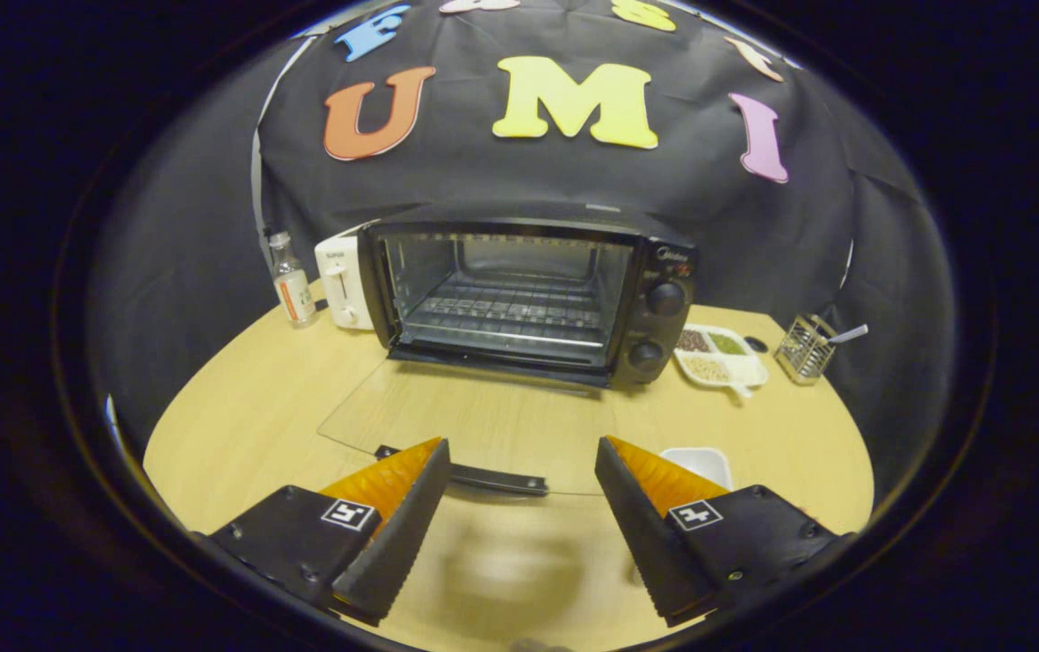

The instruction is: Open the toaster oven, put the food inside, and close the toaster oven door.

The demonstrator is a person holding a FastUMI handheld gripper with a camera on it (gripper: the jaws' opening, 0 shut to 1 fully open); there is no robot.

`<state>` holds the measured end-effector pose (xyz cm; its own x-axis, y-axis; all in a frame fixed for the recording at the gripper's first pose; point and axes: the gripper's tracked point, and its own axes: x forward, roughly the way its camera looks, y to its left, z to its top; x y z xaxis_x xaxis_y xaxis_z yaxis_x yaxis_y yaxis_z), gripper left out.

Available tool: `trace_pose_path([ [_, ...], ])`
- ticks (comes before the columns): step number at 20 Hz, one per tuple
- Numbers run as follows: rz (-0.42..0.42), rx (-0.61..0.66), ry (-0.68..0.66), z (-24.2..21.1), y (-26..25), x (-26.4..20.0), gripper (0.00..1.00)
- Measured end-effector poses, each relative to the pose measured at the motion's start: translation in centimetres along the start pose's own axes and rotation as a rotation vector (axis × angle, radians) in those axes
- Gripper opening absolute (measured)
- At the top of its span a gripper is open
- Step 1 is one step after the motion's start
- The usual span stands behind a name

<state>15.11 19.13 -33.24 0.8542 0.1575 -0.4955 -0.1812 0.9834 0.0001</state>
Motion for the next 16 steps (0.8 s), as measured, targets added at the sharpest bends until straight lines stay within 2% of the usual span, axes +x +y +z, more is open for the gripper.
trace_pose_path([
  [5,-0.014,-0.005,-0.003,0.9,-10.8,-2.5,1.0],
  [8,-0.011,0.007,0.027,-0.3,-16.1,-2.9,1.0],
  [10,0.043,0.04,0.085,-2.3,-17.6,-2.9,1.0],
  [12,0.132,0.09,0.155,-4.6,-17.8,-2.8,1.0],
  [16,0.298,0.246,0.304,-8.3,-16.6,-3.0,0.89],
])
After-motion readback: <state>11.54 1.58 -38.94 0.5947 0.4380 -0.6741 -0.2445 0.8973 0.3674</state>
